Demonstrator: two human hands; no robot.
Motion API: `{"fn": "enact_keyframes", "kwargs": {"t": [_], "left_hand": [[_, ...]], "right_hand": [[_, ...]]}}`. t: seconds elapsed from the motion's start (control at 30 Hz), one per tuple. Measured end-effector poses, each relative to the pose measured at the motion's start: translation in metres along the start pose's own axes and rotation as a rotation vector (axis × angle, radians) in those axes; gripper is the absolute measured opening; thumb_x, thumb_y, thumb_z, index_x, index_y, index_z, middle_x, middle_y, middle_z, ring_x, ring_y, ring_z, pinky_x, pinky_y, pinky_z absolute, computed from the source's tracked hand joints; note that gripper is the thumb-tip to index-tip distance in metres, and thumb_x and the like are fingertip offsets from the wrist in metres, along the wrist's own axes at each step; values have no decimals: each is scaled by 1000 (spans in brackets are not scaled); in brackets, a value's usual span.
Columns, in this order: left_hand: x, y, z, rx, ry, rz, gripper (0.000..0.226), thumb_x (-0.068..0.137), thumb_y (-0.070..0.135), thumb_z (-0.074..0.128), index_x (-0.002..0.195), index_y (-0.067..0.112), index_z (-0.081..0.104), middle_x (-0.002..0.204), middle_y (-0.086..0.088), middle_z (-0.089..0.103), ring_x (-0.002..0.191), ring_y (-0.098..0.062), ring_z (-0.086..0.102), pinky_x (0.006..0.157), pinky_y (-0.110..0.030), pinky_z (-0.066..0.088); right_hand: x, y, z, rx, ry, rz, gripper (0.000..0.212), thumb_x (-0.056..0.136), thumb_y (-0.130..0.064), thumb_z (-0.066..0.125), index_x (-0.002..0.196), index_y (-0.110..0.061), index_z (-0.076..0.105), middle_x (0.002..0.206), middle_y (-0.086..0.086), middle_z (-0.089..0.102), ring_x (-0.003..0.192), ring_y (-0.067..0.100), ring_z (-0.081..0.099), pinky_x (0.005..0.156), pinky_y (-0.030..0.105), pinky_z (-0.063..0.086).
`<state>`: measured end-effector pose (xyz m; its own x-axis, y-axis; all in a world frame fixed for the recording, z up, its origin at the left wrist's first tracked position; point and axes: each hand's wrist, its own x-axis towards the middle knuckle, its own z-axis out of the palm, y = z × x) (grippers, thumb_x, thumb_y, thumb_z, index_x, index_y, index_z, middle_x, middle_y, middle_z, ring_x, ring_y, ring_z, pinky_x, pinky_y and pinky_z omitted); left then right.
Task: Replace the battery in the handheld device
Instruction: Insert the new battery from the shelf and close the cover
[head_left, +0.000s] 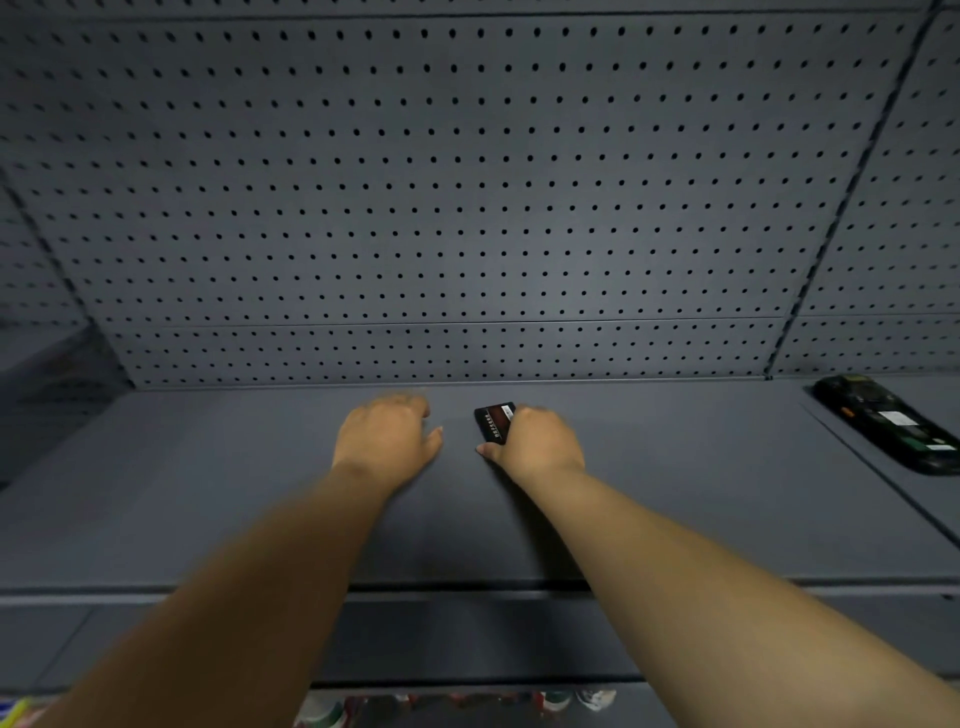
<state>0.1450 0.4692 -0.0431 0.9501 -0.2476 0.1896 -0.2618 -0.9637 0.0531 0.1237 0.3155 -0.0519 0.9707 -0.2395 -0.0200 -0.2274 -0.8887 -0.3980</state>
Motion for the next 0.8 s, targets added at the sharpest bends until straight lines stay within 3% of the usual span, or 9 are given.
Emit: {"fn": "enact_keyframes", "kwargs": {"t": [0.37,0.7,0.8], "left_hand": [[5,10,-6,-6,22,29,41,92,42,45,121,15,55,124,-7,61,115,-26,55,95,-36,44],[15,96,-12,-20,62,182,40,92,41,45,119,14,57,122,-6,62,114,-26,56,94,-37,42],[17,131,-11,-28,70,214,40,92,41,45,119,14,57,122,-6,62,114,-26,56,94,-38,42]], "right_hand": [[-7,10,-21,161,119,98,39,84,-34,65,108,-4,62,111,16,67,104,34,62,78,32,49],[-22,78,-74,217,258,198,40,84,-37,65,105,-3,63,110,16,67,104,35,62,77,33,49],[-27,109,-90,221,287,226,40,84,-38,65,103,-3,63,108,16,68,101,34,63,71,31,46]]}}
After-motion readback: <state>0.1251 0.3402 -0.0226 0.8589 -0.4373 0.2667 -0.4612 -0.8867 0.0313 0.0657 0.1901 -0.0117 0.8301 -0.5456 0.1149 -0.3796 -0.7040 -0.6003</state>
